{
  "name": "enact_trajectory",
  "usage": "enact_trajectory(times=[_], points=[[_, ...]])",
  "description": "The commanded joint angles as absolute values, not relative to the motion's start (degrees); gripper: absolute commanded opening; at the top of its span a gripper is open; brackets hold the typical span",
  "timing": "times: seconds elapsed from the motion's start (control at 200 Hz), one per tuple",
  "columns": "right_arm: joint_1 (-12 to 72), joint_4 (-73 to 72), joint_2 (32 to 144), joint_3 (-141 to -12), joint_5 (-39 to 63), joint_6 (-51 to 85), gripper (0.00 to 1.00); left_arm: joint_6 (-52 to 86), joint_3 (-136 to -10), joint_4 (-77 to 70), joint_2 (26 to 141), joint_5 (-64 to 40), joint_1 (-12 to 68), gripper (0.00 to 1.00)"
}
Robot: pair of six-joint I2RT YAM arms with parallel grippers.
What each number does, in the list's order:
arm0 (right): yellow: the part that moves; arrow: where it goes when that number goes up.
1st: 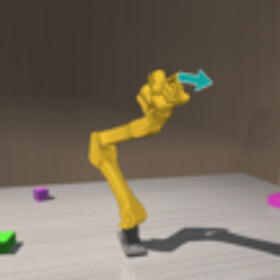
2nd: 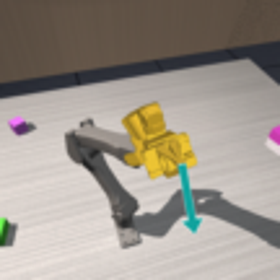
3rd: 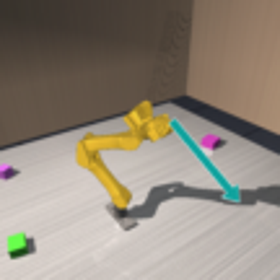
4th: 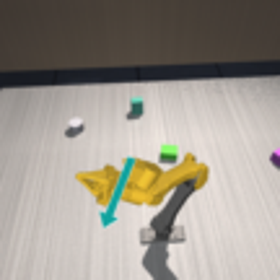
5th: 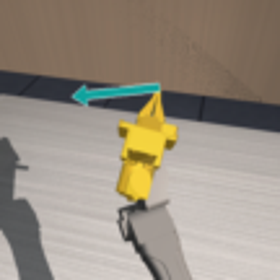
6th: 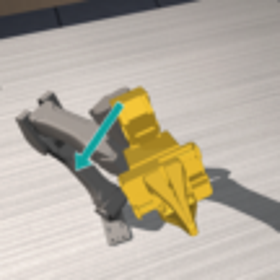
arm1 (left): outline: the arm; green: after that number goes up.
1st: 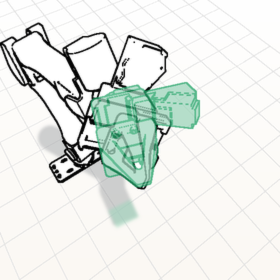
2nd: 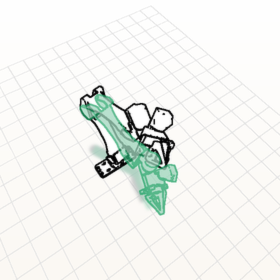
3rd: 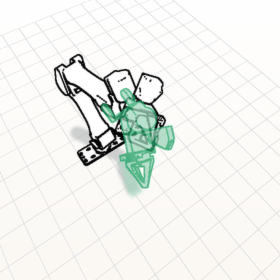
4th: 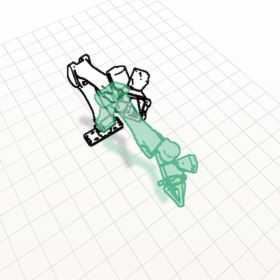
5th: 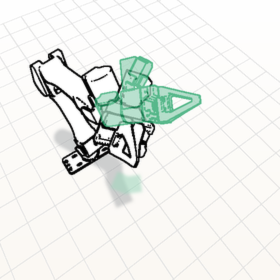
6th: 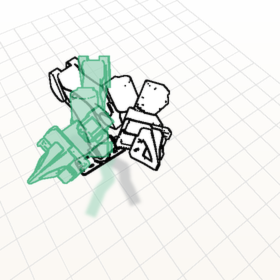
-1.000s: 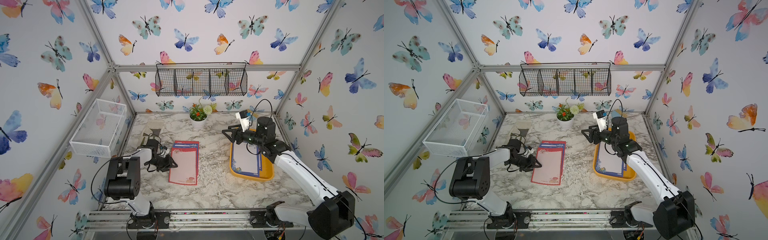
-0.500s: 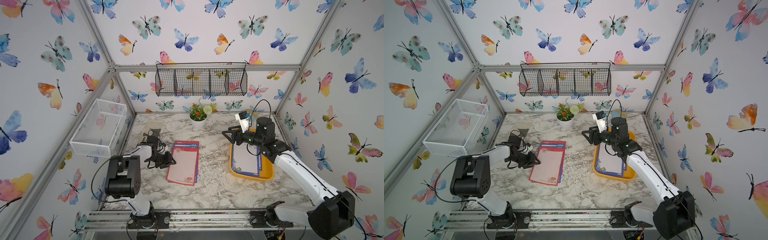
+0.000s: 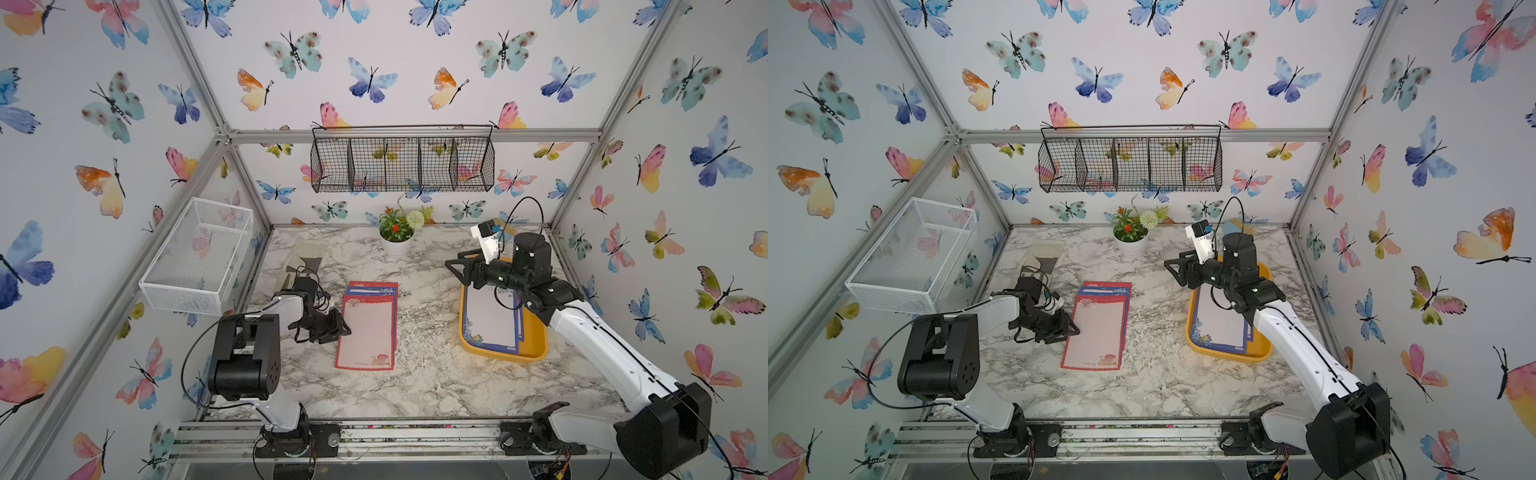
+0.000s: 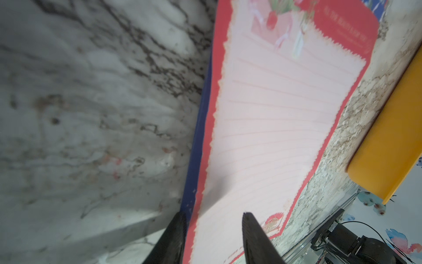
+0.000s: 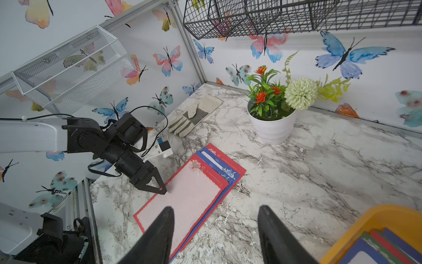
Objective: Take out the stationery paper from the storage box
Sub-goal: Place the stationery paper at the center of the board, then pick up the stationery paper from the storage box.
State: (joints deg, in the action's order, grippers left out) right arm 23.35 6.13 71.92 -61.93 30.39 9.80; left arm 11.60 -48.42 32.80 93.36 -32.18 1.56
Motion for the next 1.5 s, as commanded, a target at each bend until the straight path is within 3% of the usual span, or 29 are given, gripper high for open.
enact_trajectory(times=[0.0,0.26,1.016,1.326,1.492], points=[[23.6,6.8,72.6,-63.3,30.1,9.3,0.61,12.0,-48.0,33.7,91.0,-30.8,1.3,0.48],[23.6,7.2,72.4,-63.6,30.1,9.5,0.61,12.0,-50.8,34.0,89.8,-23.7,1.1,0.57],[23.6,15.5,72.4,-67.3,13.5,9.8,0.63,14.6,-58.7,25.9,80.5,-14.6,1.2,0.53],[23.6,21.4,73.9,-71.3,6.2,9.8,0.65,15.2,-66.5,20.1,78.8,-9.0,6.0,0.53],[23.5,24.7,75.2,-73.2,0.2,7.9,0.67,13.9,-70.9,16.0,80.1,-4.7,12.3,0.55]])
